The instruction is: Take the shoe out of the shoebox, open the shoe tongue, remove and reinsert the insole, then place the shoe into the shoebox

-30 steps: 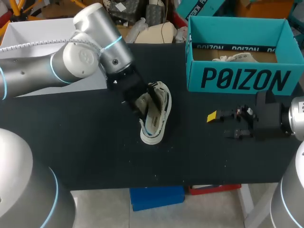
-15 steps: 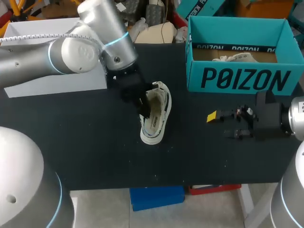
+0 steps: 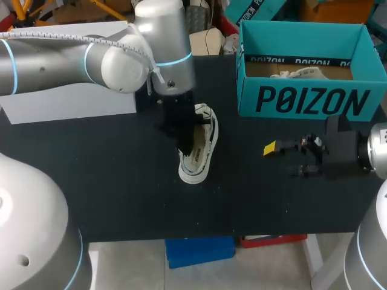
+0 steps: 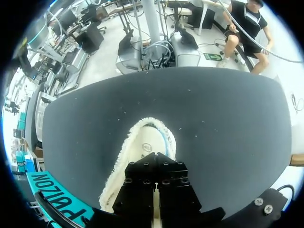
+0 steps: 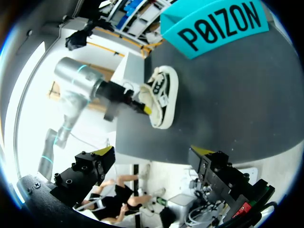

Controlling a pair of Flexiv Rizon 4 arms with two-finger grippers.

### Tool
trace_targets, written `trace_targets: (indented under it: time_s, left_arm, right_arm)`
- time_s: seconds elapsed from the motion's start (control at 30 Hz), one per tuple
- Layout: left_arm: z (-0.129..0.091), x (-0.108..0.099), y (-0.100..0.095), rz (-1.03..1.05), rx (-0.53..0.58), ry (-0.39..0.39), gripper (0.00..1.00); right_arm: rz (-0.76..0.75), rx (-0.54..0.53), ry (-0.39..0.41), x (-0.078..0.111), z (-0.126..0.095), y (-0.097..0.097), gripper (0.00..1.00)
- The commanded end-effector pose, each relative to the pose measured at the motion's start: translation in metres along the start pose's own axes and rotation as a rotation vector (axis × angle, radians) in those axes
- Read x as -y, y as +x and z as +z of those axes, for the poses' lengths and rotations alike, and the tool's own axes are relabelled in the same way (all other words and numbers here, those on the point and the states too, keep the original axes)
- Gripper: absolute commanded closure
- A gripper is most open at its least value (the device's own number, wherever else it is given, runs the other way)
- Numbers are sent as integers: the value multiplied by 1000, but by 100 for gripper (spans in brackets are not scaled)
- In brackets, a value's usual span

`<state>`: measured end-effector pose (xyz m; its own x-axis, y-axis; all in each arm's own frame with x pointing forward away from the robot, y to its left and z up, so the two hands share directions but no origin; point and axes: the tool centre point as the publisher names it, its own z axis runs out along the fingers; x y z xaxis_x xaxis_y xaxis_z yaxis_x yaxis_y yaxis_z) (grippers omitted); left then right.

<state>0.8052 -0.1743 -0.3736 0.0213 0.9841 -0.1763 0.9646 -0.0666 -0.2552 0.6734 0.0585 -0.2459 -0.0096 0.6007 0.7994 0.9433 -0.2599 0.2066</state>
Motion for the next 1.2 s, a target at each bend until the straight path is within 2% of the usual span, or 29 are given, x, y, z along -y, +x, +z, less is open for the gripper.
trace_targets:
  time_s: [0.03, 0.17, 0.47, 0.63, 0.8, 1.0, 1.03, 1.1, 1.13, 1.2]
  left_arm:
    - [17, -3, 0, 0, 8, -22, 100]
    - [27, -5, 0, 10, -9, -35, 100]
    - [55, -14, 2, 19, -64, -11, 100]
    - [56, -14, 0, 20, -59, -16, 100]
    - [31, -5, -7, 22, 48, -10, 100]
    - [-22, 9, -18, -15, 221, -4, 100]
    - [-31, 9, -20, -36, 280, 13, 100]
    - [-48, 9, -22, -38, 326, -10, 100]
    - [-56, 9, -24, -55, 369, 5, 100]
    - [-69, 8, -25, -63, 390, -26, 100]
  right_arm:
    - [0, 1, 1, 0, 0, 0, 0]
    - [0, 1, 1, 0, 0, 0, 0]
    - [0, 1, 1, 0, 0, 0, 0]
    - [0, 1, 1, 0, 0, 0, 0]
    - [0, 1, 1, 0, 0, 0, 0]
    - [0, 1, 1, 0, 0, 0, 0]
    - [0, 1, 1, 0, 0, 0, 0]
    - [0, 1, 1, 0, 0, 0, 0]
    - [0, 1, 1, 0, 0, 0, 0]
    - [0, 1, 1, 0, 0, 0, 0]
